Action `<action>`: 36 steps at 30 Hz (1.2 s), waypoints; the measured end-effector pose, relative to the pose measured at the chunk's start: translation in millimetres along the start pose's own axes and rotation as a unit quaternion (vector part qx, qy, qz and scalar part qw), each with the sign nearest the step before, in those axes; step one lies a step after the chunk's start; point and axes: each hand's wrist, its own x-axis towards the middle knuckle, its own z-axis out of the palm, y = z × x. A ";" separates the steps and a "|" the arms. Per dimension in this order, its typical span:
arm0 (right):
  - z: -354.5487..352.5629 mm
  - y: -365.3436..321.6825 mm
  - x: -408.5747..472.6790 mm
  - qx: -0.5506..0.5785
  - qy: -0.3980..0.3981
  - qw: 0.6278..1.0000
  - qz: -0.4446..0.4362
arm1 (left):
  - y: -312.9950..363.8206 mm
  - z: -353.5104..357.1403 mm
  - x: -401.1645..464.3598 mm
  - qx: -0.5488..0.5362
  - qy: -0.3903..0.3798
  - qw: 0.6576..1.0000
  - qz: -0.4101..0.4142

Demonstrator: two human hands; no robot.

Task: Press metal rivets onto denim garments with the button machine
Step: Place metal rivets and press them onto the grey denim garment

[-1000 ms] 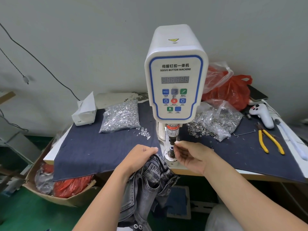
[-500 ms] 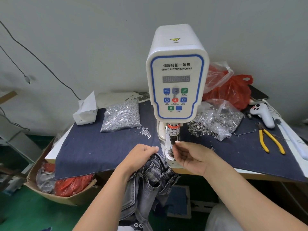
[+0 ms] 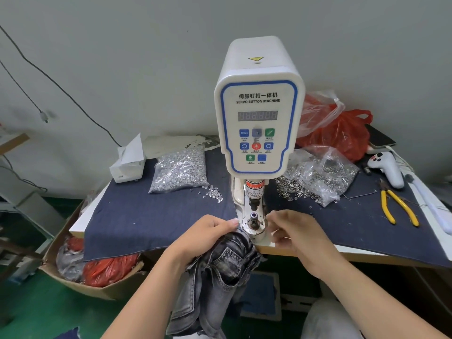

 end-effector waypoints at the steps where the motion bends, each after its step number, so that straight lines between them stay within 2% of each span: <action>1: -4.1 3.7 -4.4 -0.122 -0.021 0.991 -0.057 | 3.4 3.0 -3.9 -0.017 -0.013 1.000 0.010; 3: -12.8 11.5 -7.7 -0.307 -0.110 0.938 -0.120 | 8.7 9.8 -9.6 -0.065 -0.031 0.997 0.029; 5: -18.1 18.0 -8.0 -0.398 -0.194 0.888 -0.122 | 10.5 14.5 -11.6 -0.128 -0.052 0.990 0.037; 6: -20.2 19.4 -8.2 -0.405 -0.218 0.878 -0.131 | 10.5 15.5 -12.2 -0.147 -0.059 0.987 0.036; 7: -24.0 19.7 -7.2 -0.373 -0.233 0.887 -0.140 | 11.2 15.0 -12.9 -0.149 -0.060 0.987 0.027; 9: -32.7 14.7 -3.8 -0.249 -0.231 0.930 -0.139 | 11.2 10.6 -11.6 -0.097 -0.025 0.995 -0.009; 12: -44.1 4.6 8.8 -0.171 -0.186 0.961 -0.114 | 8.1 3.4 1.0 0.099 0.084 0.991 -0.014; 14: -45.1 3.9 18.2 -0.164 -0.163 0.968 -0.098 | 1.6 -2.8 16.7 0.215 0.215 0.953 0.010; 16: -43.4 5.7 24.9 -0.162 -0.148 0.971 -0.093 | -5.8 -14.8 30.2 0.250 0.345 0.904 0.005; 17: -43.4 7.1 27.4 -0.170 -0.142 0.970 -0.094 | -9.9 -22.0 36.5 0.247 0.377 0.893 -0.011; 20: -43.3 11.6 34.0 -0.216 -0.146 0.960 -0.102 | -21.7 -38.2 53.3 0.250 0.403 0.879 -0.059; 25: -44.8 18.6 39.3 -0.244 -0.150 0.951 -0.118 | -23.5 -39.9 73.9 0.282 0.425 0.856 -0.084; 36: -46.7 23.4 44.7 -0.218 -0.145 0.957 -0.123 | -20.5 -33.4 72.2 0.269 0.460 0.844 -0.067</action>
